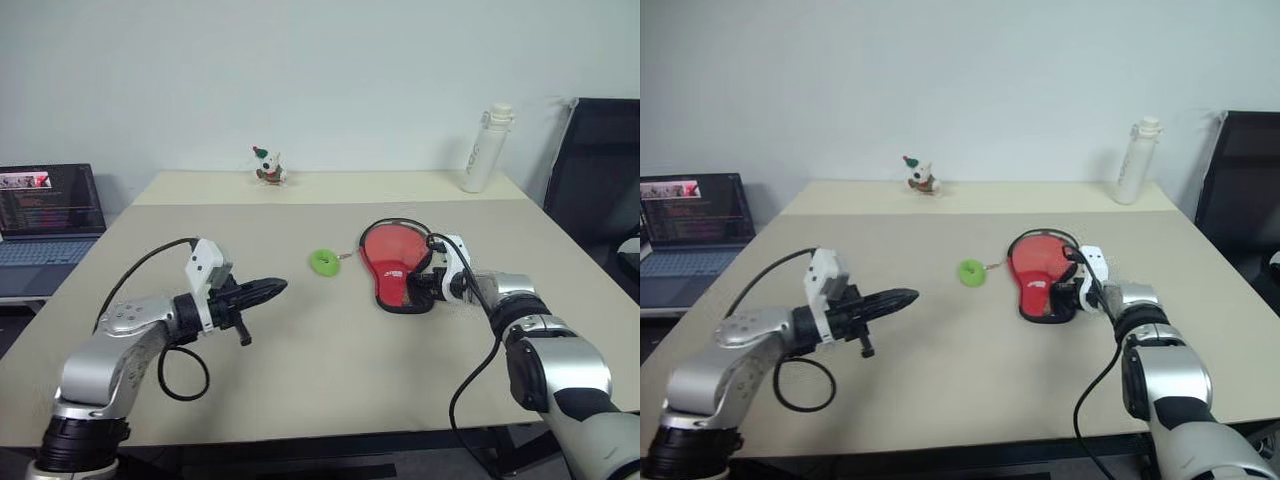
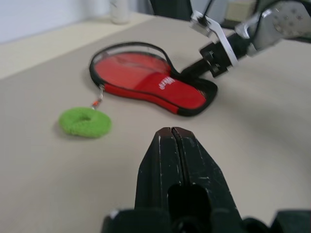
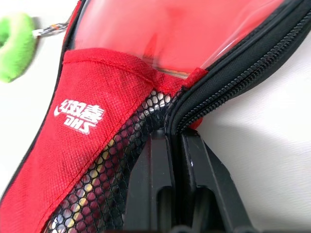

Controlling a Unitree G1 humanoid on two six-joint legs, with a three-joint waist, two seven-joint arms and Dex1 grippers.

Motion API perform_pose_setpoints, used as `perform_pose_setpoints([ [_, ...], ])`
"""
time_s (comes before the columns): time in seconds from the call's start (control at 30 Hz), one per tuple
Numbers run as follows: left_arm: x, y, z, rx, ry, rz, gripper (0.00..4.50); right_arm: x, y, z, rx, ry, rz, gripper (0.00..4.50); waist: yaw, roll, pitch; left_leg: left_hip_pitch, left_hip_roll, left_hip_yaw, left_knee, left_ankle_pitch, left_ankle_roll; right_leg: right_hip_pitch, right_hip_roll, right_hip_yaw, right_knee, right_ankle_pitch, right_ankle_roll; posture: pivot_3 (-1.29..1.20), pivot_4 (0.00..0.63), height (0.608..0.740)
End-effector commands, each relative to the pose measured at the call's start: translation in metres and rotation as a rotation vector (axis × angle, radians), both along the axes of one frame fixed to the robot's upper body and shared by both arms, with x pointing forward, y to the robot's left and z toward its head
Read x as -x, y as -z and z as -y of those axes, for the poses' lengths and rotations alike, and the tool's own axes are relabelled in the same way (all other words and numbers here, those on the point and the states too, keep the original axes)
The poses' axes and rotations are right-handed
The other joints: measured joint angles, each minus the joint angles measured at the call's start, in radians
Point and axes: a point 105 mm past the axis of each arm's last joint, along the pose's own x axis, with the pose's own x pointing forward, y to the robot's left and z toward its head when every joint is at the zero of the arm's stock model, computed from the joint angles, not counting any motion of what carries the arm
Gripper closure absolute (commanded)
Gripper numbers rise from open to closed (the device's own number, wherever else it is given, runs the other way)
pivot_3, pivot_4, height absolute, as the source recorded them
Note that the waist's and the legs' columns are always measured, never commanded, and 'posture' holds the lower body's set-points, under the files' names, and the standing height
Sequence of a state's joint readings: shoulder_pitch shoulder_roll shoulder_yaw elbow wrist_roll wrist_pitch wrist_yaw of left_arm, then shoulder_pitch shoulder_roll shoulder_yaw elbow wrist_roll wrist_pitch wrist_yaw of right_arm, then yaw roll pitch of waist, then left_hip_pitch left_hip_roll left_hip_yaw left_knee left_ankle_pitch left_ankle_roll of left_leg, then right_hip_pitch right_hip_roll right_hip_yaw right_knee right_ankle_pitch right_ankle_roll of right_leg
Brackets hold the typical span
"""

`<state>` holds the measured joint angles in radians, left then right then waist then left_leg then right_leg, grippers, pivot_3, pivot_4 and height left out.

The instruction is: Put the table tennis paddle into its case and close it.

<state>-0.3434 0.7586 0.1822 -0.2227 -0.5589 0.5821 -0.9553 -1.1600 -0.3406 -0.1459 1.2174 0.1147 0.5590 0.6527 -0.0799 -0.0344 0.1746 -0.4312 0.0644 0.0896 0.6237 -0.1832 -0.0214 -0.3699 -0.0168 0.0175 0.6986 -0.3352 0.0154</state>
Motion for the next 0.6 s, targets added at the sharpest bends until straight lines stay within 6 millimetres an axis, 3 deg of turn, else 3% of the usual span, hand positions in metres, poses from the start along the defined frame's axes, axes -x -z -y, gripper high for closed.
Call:
perform_pose_setpoints([
  [0.03, 0.015, -0.012, -0.002, -0.026, 0.063, 0.016, 4.5, 0.014, -0.007, -0.043, -0.115, -0.186, -0.071, 4.48, -0.005, 0.0, 0.0, 0.0, 0.0, 0.0, 0.0, 0.0, 0.0, 0.0, 0.0, 0.0, 0.0, 0.0, 0.0, 0.0, 0.15, 0.74],
  [0.2, 0.03, -0.01, -0.003, -0.052, 0.125, -0.032, 4.5, 0.04, -0.013, -0.072, -0.164, -0.331, -0.129, 4.48, -0.007, 0.0, 0.0, -0.001, 0.001, 0.001, -0.004, 0.0, 0.0, -0.003, 0.0, 0.001, 0.0, 0.0, -0.001, 0.0, 0.15, 0.74],
  [0.4, 0.046, 0.001, -0.008, -0.105, 0.178, -0.09, 4.5, 0.086, -0.009, -0.095, -0.2, -0.408, -0.186, 4.48, -0.001, 0.0, 0.0, -0.003, 0.0, 0.001, -0.005, 0.0, 0.0, -0.004, -0.001, 0.0, -0.002, -0.001, -0.001, 0.0, 0.15, 0.74],
  [0.6, 0.06, 0.01, -0.004, -0.112, 0.213, -0.128, 4.5, 0.123, -0.001, -0.085, -0.187, -0.351, -0.228, 4.48, 0.005, 0.0, 0.0, -0.002, -0.001, 0.001, -0.009, -0.002, 0.002, -0.005, -0.001, -0.001, -0.002, -0.001, -0.002, 0.0, 0.15, 0.74],
])
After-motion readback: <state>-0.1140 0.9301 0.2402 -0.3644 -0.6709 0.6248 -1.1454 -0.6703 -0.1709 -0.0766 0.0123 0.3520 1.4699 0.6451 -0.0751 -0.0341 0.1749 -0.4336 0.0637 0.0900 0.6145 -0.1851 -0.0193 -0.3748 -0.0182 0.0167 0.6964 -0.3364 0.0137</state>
